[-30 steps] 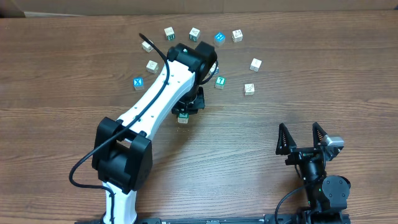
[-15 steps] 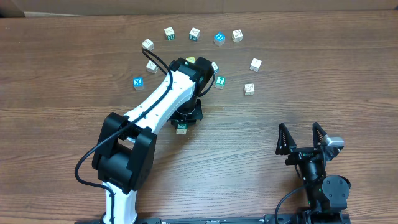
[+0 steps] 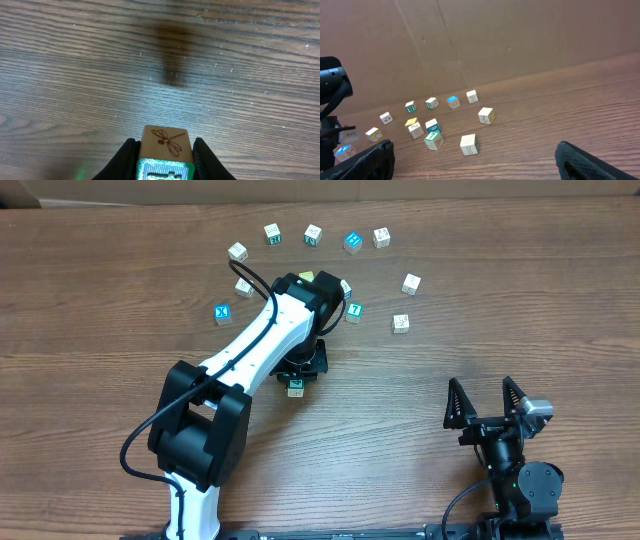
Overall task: Form a horizontal line
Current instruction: 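Lift the green 4 block and carry it toward the front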
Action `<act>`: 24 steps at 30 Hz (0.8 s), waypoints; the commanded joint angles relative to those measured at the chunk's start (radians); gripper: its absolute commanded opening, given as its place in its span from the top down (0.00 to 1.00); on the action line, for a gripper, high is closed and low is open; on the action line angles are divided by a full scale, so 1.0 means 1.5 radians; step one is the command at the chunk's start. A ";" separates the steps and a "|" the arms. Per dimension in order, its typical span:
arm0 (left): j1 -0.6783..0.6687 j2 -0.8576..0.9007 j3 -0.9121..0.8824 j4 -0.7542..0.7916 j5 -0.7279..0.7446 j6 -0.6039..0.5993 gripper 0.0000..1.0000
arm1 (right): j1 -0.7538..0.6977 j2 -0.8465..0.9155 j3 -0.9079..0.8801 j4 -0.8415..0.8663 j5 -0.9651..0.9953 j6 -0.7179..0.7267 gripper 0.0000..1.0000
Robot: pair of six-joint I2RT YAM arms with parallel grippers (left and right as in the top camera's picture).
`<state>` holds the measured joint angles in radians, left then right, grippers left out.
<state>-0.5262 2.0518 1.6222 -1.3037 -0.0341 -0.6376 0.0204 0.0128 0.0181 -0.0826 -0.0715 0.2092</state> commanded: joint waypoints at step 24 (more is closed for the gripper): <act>-0.009 -0.004 -0.030 -0.003 0.026 0.007 0.81 | -0.002 -0.007 -0.007 0.004 -0.001 -0.001 0.00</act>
<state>-0.5308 2.0518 1.5833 -1.3083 -0.0090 -0.6365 0.0204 0.0128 0.0181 -0.0818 -0.0715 0.2089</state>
